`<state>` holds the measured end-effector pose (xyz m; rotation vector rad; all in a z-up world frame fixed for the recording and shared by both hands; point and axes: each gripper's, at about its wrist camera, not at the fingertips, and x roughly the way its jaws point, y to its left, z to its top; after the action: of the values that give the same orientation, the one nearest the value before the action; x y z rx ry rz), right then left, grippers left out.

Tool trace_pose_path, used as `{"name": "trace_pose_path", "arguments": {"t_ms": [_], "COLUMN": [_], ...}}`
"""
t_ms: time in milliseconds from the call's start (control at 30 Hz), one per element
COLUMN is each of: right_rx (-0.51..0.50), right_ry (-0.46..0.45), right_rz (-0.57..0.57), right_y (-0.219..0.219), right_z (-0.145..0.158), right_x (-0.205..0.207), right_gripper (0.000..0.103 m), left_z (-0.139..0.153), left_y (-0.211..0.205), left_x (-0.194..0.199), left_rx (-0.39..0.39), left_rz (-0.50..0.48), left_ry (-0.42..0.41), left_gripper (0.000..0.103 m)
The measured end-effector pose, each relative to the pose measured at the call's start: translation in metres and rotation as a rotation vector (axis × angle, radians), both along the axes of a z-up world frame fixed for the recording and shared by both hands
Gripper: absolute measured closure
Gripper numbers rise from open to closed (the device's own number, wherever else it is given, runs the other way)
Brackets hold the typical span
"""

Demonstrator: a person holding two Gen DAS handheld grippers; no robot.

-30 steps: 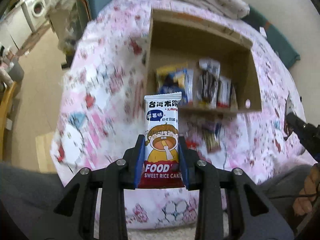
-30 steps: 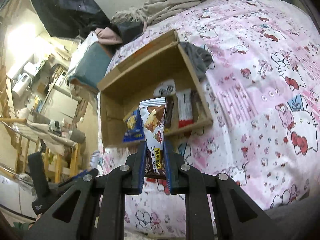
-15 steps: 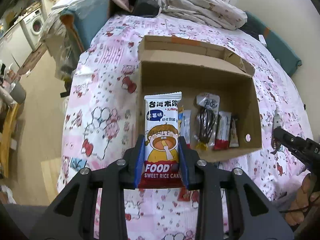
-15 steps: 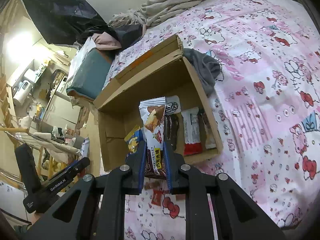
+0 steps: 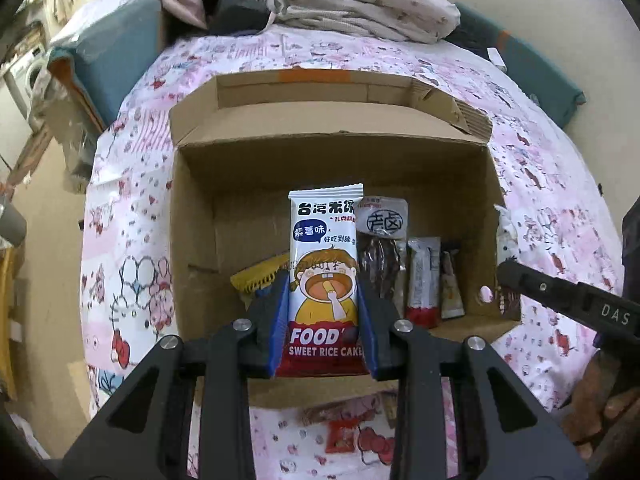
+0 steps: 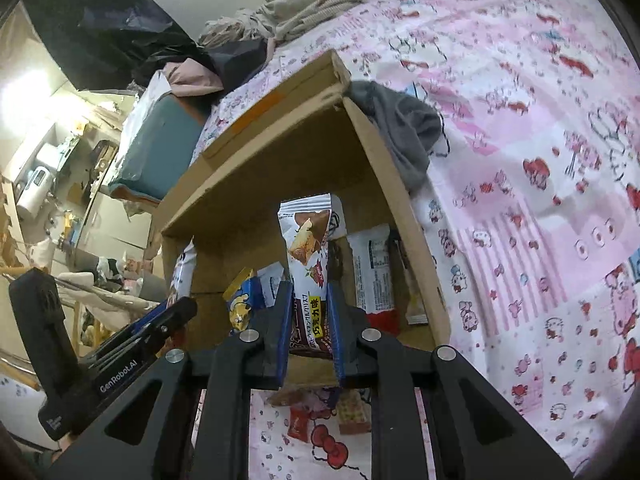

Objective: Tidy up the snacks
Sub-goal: 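Lower both held snacks into the box and open both tools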

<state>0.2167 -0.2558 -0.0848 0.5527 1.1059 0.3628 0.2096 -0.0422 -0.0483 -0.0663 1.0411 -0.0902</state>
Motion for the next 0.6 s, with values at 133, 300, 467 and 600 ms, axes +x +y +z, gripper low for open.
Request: {"name": "trace_pose_path", "arguments": {"t_ms": [133, 300, 467, 600], "right_rx": [-0.009, -0.011, -0.038, -0.089], "right_ry": [0.014, 0.009, -0.004, -0.029], "right_rz": [-0.006, -0.009, 0.001, 0.015], "right_y": [0.000, 0.001, 0.006, 0.011], "right_z": [-0.006, -0.006, -0.005, -0.002], "right_x": [0.003, 0.006, 0.007, 0.007], "right_gripper": [0.085, 0.085, 0.084, 0.082], "left_z": [-0.004, -0.010, -0.008, -0.007], "left_y": [-0.003, -0.003, 0.002, 0.007], "left_x": [0.004, 0.006, 0.006, 0.006], "left_rx": [0.005, 0.006, -0.008, -0.027], "left_rz": [-0.001, -0.016, -0.002, 0.008], "left_ry": [-0.031, -0.022, -0.032, -0.035], "left_gripper": [0.075, 0.075, 0.075, 0.075]}}
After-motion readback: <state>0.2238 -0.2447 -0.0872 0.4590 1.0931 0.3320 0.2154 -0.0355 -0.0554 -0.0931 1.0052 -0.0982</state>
